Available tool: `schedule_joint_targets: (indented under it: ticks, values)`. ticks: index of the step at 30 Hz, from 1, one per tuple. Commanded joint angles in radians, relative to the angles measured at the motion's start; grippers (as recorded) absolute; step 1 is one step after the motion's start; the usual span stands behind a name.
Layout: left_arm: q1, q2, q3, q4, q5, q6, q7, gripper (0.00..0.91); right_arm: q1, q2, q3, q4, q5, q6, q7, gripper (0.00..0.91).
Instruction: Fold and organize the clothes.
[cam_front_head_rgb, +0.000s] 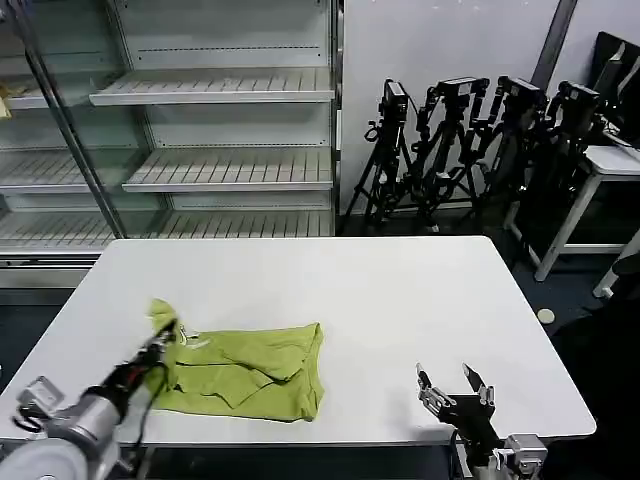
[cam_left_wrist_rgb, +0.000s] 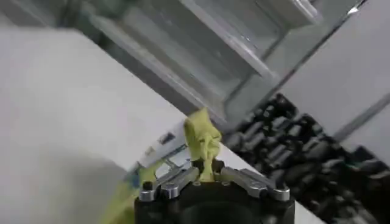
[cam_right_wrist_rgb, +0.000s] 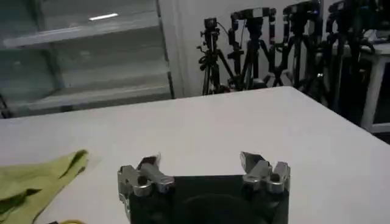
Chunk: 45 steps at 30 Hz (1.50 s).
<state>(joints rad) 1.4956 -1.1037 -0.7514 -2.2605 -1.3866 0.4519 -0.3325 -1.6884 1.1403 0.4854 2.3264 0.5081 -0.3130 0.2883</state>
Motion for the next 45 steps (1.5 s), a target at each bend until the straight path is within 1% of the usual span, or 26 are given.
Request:
schedule_joint_targets:
  ticks: [1, 6, 11, 13, 14, 15, 16, 21, 26, 29, 32, 35, 39, 42, 45]
  values:
    - [-0.099, -0.102, 0.355, 0.017, -0.008, -0.018, 0.023, 0.060, -0.040, 0.004, 0.028, 0.005, -0.002, 0.006, -0.001, 0.907]
    - [-0.141, -0.117, 0.457, 0.073, 0.098, -0.030, 0.033, 0.060, -0.042, 0.009, 0.028, 0.005, -0.004, 0.009, -0.002, 0.907]
    - [-0.161, -0.106, 0.532, 0.139, 0.260, -0.043, 0.077, 0.060, -0.039, 0.010, 0.025, 0.006, -0.004, 0.010, -0.002, 0.907]
    - [-0.169, -0.097, 0.553, 0.154, 0.323, -0.040, 0.084, 0.191, -0.038, 0.008, 0.023, 0.006, -0.004, 0.010, -0.002, 0.907]
    - [-0.170, -0.096, 0.558, 0.158, 0.341, -0.035, 0.087, 0.645, -0.038, 0.008, 0.022, 0.006, -0.004, 0.010, -0.002, 0.907]
    - [-0.174, -0.094, 0.563, 0.158, 0.352, -0.030, 0.086, 0.645, -0.036, 0.007, 0.021, 0.006, -0.004, 0.010, -0.002, 0.907]
    - [-0.176, -0.095, 0.566, 0.157, 0.360, -0.029, 0.087, 0.907, -0.035, 0.006, 0.020, 0.006, -0.005, 0.010, -0.002, 0.907]
    - [-0.178, -0.103, 0.555, 0.130, 0.378, -0.021, 0.104, 0.907, -0.024, 0.003, 0.009, 0.010, -0.008, 0.007, 0.001, 0.907]
    - [-0.135, -0.084, 0.520, 0.034, 0.372, -0.011, 0.107, 0.907, -0.012, -0.001, 0.001, 0.015, -0.008, 0.003, 0.003, 0.907]
    - [-0.091, -0.059, 0.465, -0.041, 0.379, -0.007, 0.097, 0.907, -0.003, -0.005, -0.006, 0.014, -0.007, 0.003, 0.004, 0.907]
    - [-0.062, -0.027, 0.369, -0.076, 0.433, 0.006, 0.081, 0.907, 0.006, -0.009, -0.015, 0.009, -0.006, 0.002, 0.004, 0.907]
    - [-0.021, 0.032, 0.250, -0.062, 0.520, 0.010, 0.076, 0.907, 0.017, -0.011, -0.026, 0.003, -0.004, 0.002, 0.003, 0.907]
    - [0.027, 0.105, 0.123, -0.018, 0.501, 0.026, 0.057, 0.907, 0.032, -0.012, -0.041, -0.005, -0.003, 0.002, 0.002, 0.907]
    - [0.044, 0.125, 0.074, 0.011, 0.456, 0.058, 0.048, 0.907, 0.040, -0.011, -0.049, -0.010, -0.003, 0.002, 0.002, 0.907]
    - [0.038, 0.124, 0.083, 0.057, 0.447, 0.078, 0.046, 0.907, 0.044, -0.010, -0.055, -0.014, -0.005, 0.002, 0.002, 0.907]
